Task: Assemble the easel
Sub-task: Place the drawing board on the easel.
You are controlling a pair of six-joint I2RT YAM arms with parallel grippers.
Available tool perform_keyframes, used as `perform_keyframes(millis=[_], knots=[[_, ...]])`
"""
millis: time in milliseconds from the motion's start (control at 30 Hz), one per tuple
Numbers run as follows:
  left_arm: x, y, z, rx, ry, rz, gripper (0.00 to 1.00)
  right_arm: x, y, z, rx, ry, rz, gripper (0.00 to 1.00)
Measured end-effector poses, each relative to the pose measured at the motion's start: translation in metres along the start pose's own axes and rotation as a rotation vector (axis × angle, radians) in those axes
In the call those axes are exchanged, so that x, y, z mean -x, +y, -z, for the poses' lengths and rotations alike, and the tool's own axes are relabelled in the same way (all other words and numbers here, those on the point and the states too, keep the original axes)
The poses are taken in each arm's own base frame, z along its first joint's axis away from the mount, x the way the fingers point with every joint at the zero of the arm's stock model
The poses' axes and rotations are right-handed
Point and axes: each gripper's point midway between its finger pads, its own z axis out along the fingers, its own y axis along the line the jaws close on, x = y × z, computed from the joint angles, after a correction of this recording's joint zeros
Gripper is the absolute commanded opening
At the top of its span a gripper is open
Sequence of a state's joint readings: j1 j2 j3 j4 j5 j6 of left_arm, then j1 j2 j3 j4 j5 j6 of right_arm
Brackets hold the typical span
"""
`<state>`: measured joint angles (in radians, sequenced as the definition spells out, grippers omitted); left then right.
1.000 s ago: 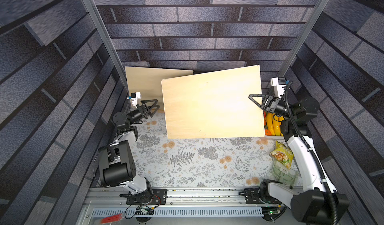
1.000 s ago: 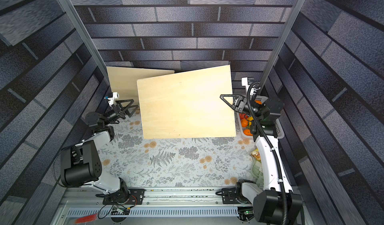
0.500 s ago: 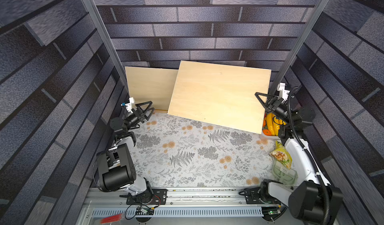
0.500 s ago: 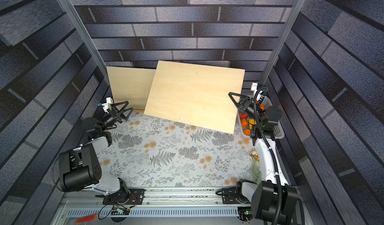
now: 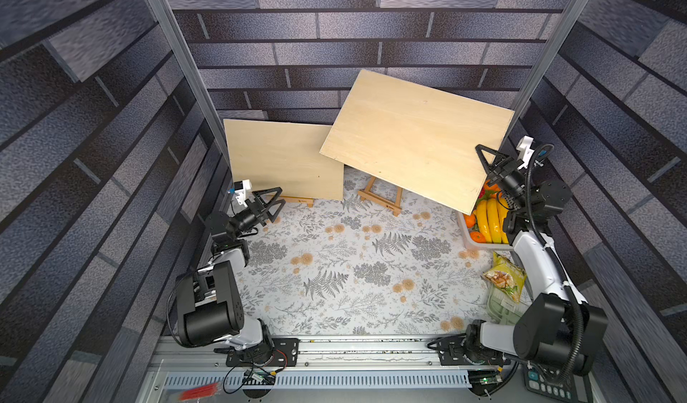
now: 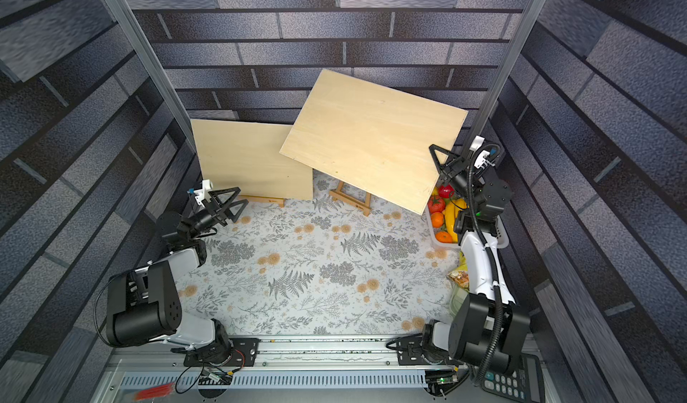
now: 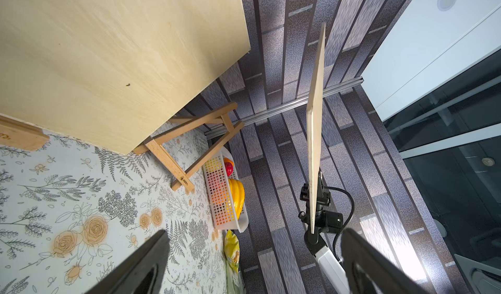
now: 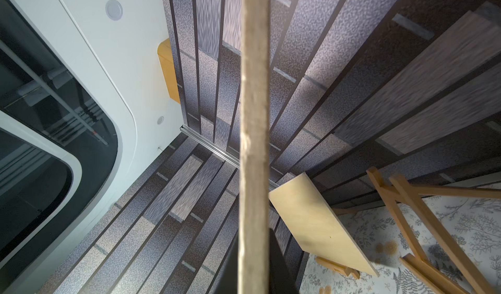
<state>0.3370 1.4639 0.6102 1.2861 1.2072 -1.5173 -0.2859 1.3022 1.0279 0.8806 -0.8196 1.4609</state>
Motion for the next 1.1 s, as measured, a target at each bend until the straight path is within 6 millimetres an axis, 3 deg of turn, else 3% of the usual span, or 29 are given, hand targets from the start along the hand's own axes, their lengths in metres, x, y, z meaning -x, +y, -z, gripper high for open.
perform_keyframes(millis=[233,400,800,1100], knots=[[-0.006,0.005,0.0,0.008,0.006,0.017,1.0,0.032,0.01,0.0,0.006,-0.095,0.051,0.0],[-0.011,0.006,-0.002,0.009,0.019,0.024,1.0,0.037,0.008,-0.002,0.004,-0.111,0.092,0.0],[-0.026,0.002,-0.011,-0.01,0.075,0.025,1.0,0.037,-0.034,-0.001,-0.044,-0.114,0.112,0.0],[-0.026,0.002,-0.012,-0.011,0.077,0.026,1.0,0.041,-0.063,0.018,-0.095,-0.148,0.114,0.0]])
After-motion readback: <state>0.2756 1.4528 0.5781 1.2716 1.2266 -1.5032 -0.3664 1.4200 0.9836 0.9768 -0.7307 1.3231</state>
